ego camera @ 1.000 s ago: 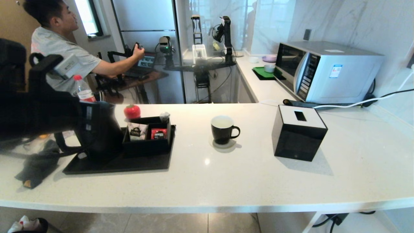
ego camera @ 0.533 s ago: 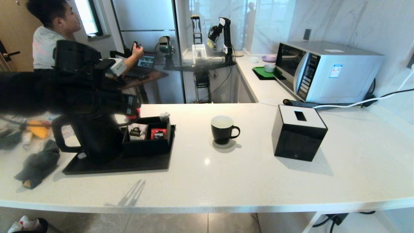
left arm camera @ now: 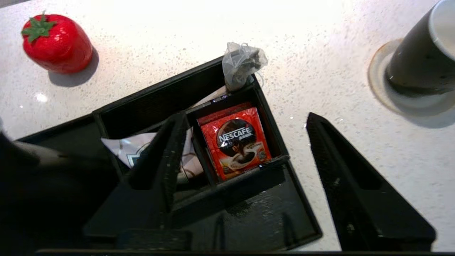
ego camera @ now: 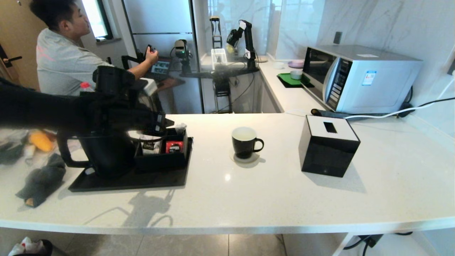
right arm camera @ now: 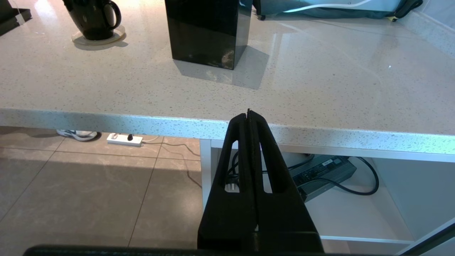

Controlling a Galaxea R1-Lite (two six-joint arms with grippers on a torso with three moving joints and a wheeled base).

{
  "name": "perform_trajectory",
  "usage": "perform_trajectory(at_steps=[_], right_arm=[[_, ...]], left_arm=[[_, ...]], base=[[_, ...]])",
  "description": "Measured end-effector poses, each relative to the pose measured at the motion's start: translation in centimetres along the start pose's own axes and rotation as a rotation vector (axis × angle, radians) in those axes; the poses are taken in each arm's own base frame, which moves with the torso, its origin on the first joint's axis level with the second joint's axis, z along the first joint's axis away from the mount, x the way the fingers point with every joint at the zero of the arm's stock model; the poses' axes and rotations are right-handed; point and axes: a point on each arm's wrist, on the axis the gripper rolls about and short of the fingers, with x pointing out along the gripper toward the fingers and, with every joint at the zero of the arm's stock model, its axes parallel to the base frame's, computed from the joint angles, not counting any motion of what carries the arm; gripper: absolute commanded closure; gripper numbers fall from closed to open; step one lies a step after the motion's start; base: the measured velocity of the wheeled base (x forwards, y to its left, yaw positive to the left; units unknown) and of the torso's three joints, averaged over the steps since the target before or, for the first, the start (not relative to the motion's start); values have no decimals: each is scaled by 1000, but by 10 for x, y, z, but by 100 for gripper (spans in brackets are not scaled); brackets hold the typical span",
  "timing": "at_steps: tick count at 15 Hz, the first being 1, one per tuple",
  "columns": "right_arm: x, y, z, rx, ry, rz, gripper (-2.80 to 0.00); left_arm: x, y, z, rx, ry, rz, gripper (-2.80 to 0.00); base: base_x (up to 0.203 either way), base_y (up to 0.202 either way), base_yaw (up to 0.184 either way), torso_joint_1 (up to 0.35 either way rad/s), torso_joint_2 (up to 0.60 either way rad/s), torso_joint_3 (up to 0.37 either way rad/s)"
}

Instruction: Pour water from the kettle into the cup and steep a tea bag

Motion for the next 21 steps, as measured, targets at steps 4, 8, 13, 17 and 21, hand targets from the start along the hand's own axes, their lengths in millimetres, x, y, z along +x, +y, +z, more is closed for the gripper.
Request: perform_trajectory(at_steps=[4, 8, 13, 17, 21], right_arm=[[0, 0, 0, 0, 0, 0, 0], [0, 0, 0, 0, 0, 0, 0], [0, 0, 0, 0, 0, 0, 0], [0, 0, 0, 0, 0, 0, 0], [0, 0, 0, 0, 0, 0, 0]], left_arm=[[16, -1, -10, 26, 36, -15, -280], [25, -2, -12, 37, 39, -74, -280], [43, 0, -5, 56, 20, -67, -280], [65, 1, 0, 61, -1, -63, -280], [84, 0, -5, 68, 7, -67, -280]], base=[[0, 0, 0, 0, 0, 0], [0, 0, 0, 0, 0, 0], [0, 0, 0, 0, 0, 0], [0, 0, 0, 0, 0, 0], [0, 0, 0, 0, 0, 0]])
